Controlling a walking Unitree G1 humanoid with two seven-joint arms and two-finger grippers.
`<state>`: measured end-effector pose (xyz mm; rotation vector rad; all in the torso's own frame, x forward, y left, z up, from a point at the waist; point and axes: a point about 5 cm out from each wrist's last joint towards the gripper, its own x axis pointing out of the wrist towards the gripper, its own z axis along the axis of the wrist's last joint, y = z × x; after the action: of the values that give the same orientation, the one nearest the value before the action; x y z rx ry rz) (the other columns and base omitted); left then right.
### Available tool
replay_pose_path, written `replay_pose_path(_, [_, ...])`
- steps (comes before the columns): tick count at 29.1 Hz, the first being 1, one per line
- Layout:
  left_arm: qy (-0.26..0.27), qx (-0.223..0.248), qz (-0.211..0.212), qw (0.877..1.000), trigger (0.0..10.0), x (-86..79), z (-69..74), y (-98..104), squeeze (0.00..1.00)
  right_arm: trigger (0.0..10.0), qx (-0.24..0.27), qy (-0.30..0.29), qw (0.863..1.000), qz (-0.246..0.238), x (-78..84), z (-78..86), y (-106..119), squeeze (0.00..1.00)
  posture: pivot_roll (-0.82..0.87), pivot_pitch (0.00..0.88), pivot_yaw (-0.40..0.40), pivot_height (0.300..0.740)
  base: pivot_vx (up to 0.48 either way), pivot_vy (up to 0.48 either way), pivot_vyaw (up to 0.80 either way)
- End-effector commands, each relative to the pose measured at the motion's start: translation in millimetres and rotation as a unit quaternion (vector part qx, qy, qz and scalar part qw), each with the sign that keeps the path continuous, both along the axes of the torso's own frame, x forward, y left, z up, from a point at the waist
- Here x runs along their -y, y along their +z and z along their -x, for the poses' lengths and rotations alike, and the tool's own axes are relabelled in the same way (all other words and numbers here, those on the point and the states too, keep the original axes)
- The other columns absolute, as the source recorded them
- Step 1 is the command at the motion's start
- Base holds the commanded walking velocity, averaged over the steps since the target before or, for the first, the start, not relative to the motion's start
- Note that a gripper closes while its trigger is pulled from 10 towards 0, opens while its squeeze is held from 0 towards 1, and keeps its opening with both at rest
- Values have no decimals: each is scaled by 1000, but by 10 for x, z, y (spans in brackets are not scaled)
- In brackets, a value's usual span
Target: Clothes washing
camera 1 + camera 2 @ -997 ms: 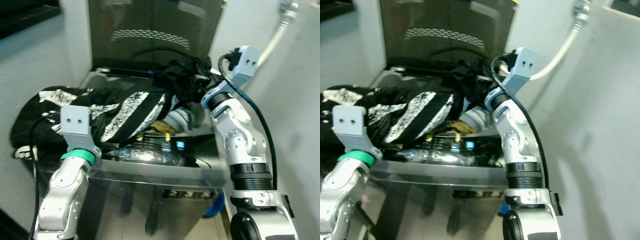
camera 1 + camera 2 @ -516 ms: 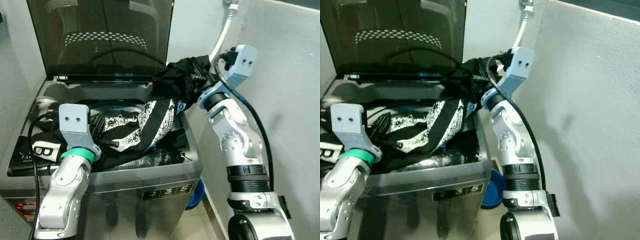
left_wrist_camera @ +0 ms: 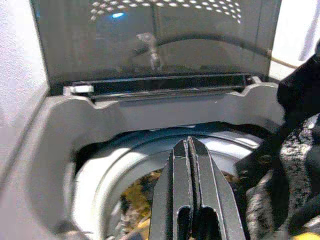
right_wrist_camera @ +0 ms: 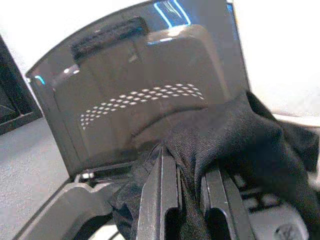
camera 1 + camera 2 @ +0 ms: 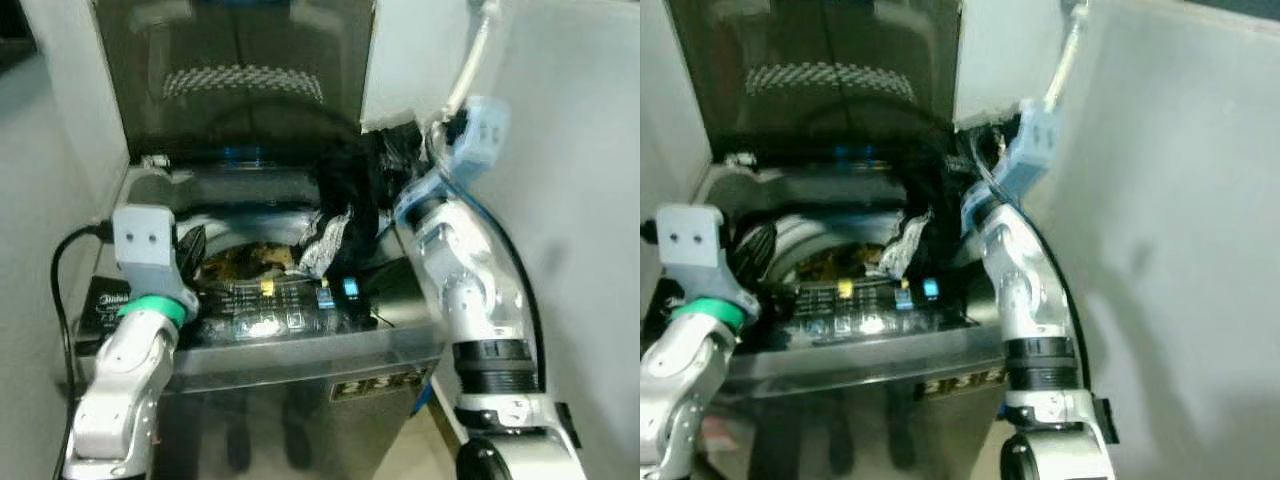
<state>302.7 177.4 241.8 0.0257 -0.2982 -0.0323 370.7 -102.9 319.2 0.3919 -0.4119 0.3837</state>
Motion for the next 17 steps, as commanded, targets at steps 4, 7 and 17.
replay_pose_path(4, [26, -21, -16, 999, 10000, -77, 12, -72, 0, 10000, 20, 8, 1000, -1, -46, 34, 77, 0, 57, 29, -23, 740, 0, -465, 0])
replay_pose_path(7, [29, -26, -10, 999, 10000, -99, 10, -87, 0, 10000, 19, 9, 1000, -1, -50, 34, 72, 0, 57, 28, -22, 740, 0, -470, 0])
replay_pose_path(17, [32, -38, -10, 999, 10000, -102, -17, -116, 0, 10000, 18, 13, 1000, 0, -64, 18, 65, 0, 57, 32, -23, 740, 0, 0, 0])
